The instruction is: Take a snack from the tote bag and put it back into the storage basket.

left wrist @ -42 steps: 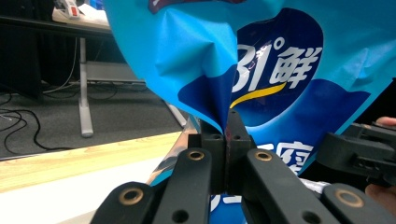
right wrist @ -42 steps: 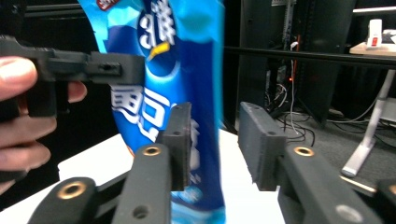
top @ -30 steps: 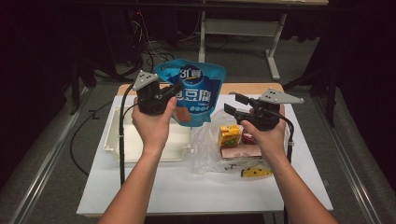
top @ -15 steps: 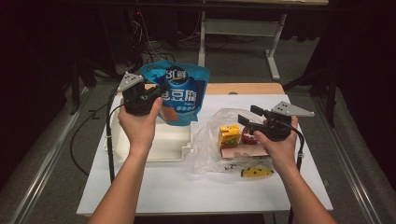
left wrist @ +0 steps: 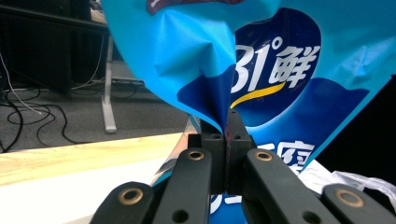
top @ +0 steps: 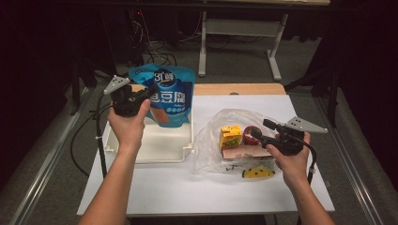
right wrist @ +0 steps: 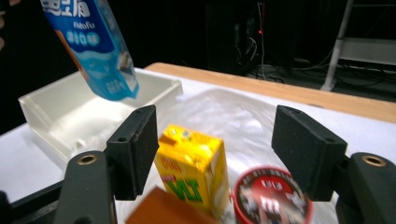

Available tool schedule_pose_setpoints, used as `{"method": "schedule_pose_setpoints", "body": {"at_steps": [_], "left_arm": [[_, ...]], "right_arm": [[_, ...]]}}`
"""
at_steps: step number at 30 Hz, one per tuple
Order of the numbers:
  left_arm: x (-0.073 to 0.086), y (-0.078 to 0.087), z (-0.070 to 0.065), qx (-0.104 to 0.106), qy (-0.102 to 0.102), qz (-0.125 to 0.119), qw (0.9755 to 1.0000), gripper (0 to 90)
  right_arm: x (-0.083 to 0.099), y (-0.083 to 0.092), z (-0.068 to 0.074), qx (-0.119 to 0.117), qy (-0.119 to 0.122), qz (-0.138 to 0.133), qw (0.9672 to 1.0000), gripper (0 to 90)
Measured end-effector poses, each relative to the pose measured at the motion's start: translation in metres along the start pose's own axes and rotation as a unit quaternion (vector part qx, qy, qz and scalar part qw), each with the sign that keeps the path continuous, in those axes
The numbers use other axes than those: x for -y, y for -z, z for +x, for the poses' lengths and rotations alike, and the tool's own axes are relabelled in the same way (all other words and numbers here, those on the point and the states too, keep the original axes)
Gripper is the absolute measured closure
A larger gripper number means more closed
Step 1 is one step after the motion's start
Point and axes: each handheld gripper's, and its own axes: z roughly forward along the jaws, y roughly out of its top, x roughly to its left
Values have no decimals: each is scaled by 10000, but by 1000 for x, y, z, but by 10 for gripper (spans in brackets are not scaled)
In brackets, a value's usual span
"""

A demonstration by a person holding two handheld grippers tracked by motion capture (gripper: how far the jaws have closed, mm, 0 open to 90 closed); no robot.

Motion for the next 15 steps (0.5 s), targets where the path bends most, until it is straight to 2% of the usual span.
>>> {"method": "schedule_pose_setpoints", "body": {"at_steps": [4,9,12,15], "left_arm": [[5,1,10,-134,24,39,9999,900],[9,3,23,-107,213,-26,9997,900],[13,3,34,-159,336,-71,9993,900],[16,2,39,-282,384,-55,9988,900]], "right_arm": [[12,6,-5,64,-70,57,9999,323],[22,10,-8,107,-145,99,9998,324],[31,16,-10,221,-192,112,9995,327],[34,19,-12,236,-241,89,9994,327]]}}
